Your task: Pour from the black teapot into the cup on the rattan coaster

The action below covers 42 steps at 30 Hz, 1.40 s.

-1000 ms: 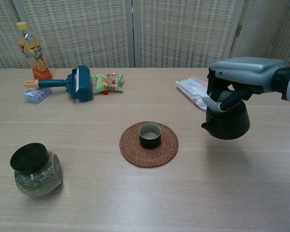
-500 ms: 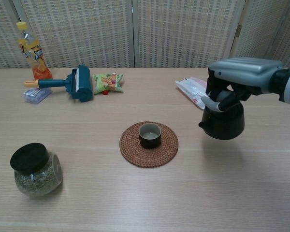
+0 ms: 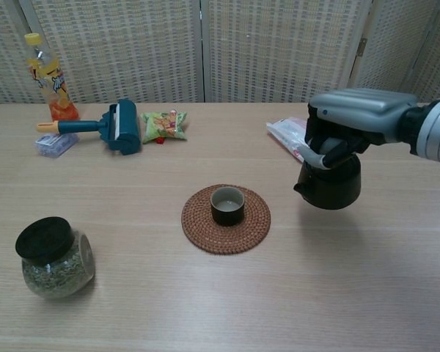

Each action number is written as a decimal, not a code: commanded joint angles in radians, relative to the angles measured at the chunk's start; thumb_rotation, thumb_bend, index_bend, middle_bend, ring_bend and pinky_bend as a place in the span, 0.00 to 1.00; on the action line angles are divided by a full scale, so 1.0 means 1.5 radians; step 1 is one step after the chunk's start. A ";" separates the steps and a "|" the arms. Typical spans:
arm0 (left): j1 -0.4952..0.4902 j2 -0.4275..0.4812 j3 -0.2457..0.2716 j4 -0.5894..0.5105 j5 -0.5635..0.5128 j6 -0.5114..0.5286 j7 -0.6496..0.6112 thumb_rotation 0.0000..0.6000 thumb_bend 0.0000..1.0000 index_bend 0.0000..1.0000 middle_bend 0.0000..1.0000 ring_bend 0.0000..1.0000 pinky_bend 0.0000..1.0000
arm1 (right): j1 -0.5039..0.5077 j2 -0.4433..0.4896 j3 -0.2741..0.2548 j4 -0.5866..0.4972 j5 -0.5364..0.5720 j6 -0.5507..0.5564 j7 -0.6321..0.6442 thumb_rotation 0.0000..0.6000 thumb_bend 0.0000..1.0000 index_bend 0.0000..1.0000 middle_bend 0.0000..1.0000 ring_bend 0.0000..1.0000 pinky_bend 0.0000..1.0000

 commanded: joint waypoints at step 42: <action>0.002 0.004 0.000 -0.003 -0.001 0.000 0.002 1.00 0.18 0.34 0.29 0.30 0.20 | 0.040 -0.078 0.019 0.056 0.010 -0.018 -0.006 0.78 0.57 0.97 0.88 0.77 0.36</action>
